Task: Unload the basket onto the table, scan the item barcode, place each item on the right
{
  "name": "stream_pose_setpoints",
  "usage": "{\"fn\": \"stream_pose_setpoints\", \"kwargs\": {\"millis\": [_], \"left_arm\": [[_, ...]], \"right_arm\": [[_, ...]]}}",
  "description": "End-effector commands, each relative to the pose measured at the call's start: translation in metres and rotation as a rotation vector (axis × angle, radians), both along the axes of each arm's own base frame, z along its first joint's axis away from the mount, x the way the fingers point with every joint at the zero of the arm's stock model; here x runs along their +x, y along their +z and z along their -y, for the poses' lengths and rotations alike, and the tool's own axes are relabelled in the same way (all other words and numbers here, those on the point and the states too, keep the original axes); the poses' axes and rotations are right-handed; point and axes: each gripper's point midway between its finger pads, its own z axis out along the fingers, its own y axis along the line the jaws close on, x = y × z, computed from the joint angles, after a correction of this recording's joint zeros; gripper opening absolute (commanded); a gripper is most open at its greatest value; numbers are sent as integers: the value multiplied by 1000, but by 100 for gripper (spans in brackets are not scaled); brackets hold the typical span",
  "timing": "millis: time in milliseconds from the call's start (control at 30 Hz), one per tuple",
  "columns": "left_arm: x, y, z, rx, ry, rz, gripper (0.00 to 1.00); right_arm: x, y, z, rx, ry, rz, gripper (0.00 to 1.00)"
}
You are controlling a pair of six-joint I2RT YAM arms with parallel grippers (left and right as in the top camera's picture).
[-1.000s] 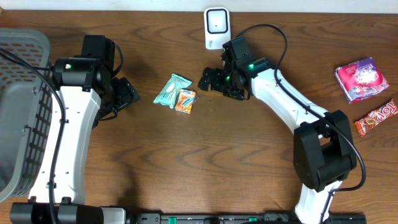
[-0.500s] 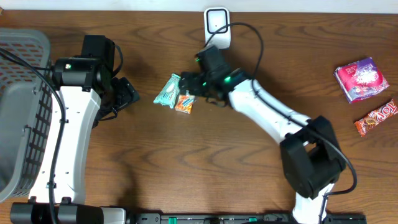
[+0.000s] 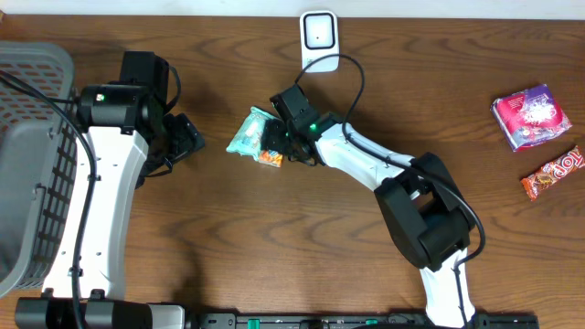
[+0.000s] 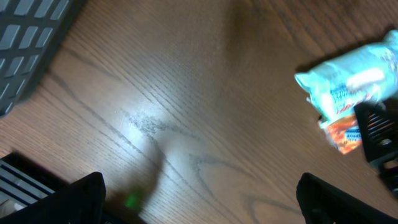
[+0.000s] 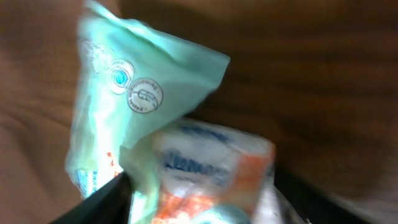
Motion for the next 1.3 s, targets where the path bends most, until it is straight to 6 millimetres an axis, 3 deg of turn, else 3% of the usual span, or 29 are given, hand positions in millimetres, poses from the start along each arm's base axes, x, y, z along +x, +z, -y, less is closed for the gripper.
{"fn": "stream_pose_setpoints", "kwargs": {"millis": [0, 67, 200, 367, 533, 600, 633, 667, 700, 733, 833, 867, 1100, 1267], "left_arm": [[-1, -1, -1, 6, 0, -7, 98], [-1, -1, -1, 6, 0, -7, 98], [-1, -1, -1, 6, 0, -7, 98], [-1, -1, -1, 6, 0, -7, 98], [-1, -1, -1, 6, 0, -7, 98], [-1, -1, -1, 6, 0, -7, 98], [-1, -1, -1, 6, 0, -7, 98], [-1, -1, -1, 6, 0, -7, 98], [-1, -1, -1, 6, 0, -7, 98], [-1, -1, -1, 6, 0, -7, 98], [-1, -1, -1, 6, 0, -7, 98], [-1, -1, -1, 6, 0, -7, 98], [-1, -1, -1, 6, 0, -7, 98], [-1, -1, -1, 6, 0, -7, 98]], "right_arm": [[-15, -31, 9, -37, -13, -90, 44], [-15, -31, 11, -41, -5, -92, 28], [-16, -25, 24, -62, -18, -116, 9], [-12, 6, 38, -46, 14, -92, 7], [-25, 52, 32, 114, 126, -128, 1], [-33, 67, 35, 169, 140, -168, 9], [-34, 68, 42, 154, 129, -175, 22], [-33, 64, 55, 90, 109, -166, 46], [-32, 60, 62, 52, 95, -164, 54], [-34, 46, 93, -116, 30, -173, 61], [-45, 35, 140, -364, -32, -196, 65], [-47, 34, 144, -388, -23, -199, 66], [-52, 35, 130, -375, 68, -181, 63], [-47, 38, 101, -336, 107, -105, 58]]}}
